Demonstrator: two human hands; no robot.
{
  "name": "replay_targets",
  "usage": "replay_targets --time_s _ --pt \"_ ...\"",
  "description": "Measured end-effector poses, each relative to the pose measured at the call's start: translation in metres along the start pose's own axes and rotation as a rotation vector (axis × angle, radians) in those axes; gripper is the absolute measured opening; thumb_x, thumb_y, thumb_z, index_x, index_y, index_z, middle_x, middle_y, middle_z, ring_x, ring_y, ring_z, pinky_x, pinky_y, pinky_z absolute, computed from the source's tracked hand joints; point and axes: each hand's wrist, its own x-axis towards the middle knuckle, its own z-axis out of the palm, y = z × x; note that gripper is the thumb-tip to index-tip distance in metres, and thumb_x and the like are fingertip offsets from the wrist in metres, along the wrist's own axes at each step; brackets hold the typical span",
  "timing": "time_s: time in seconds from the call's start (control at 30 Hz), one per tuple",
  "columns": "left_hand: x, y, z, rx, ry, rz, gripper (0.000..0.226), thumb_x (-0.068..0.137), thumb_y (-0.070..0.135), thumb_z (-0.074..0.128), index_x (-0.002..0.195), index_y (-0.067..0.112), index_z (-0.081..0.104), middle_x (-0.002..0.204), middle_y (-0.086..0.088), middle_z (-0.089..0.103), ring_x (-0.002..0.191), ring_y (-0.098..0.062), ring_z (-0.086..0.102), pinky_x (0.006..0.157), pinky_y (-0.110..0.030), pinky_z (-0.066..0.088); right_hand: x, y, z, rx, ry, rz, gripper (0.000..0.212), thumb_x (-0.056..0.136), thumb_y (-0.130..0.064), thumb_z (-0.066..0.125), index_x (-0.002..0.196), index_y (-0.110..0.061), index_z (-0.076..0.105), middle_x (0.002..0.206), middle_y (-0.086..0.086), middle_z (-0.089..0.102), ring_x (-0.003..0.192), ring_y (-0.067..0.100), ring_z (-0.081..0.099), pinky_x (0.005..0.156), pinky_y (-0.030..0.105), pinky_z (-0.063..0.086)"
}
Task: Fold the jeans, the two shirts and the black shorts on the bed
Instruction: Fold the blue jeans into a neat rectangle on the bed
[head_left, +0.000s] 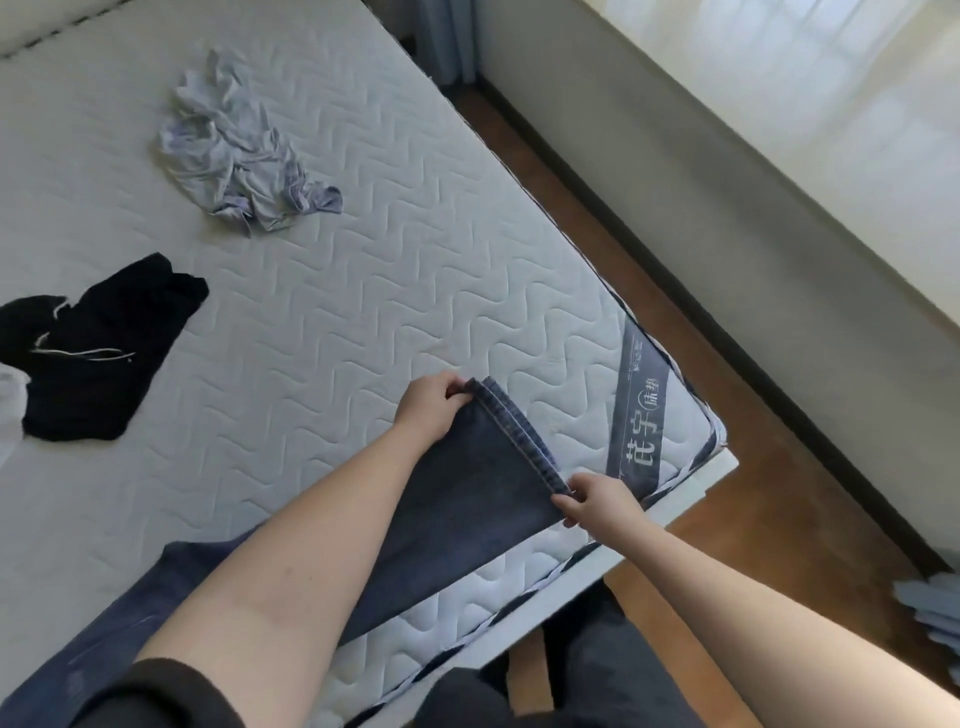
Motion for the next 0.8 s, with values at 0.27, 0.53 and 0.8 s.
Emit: replay_targets --time_s 0.27,0.53,0.8 --pt "0.094 -0.021 0.058 0.201 -0.066 -0.066 0.017 0.092 0.030 0.063 0.106 0.024 0.071 0.112 -0.005 0.071 0.107 -0.030 0.062 0.088 -0.033 0.046 0.105 0.033 0.015 -0.100 -0.089 0.103 0.027 0.091 -0.036 0.061 0.069 -0.025 0.051 0.065 -0.007 0.054 0.069 0.019 0.054 0.052 0.028 0.035" --pt "0.155 -0.054 0.116 0.449 -0.118 -0.034 0.017 0.094 0.032 0.060 0.103 0.019 0.068 0.114 -0.007 0.062 0.111 -0.031 0.056 0.089 -0.036 0.040 0.172 0.068 0.061 0.022 -0.065 0.238 0.013 0.090 -0.036 0.064 0.096 -0.026 0.060 0.093 -0.001 0.069 0.088 0.023 0.064 0.073 0.032 0.050" --pt "0.167 -0.069 0.139 0.282 -0.067 -0.172 0.039 0.085 0.032 0.074 0.115 0.015 0.057 0.119 -0.006 0.060 0.113 -0.027 0.056 0.094 -0.036 0.042 0.194 0.075 0.079 0.206 0.031 0.248 0.038 0.080 -0.042 0.074 0.104 -0.024 0.051 0.105 -0.003 0.062 0.096 0.023 0.060 0.087 0.042 0.049"
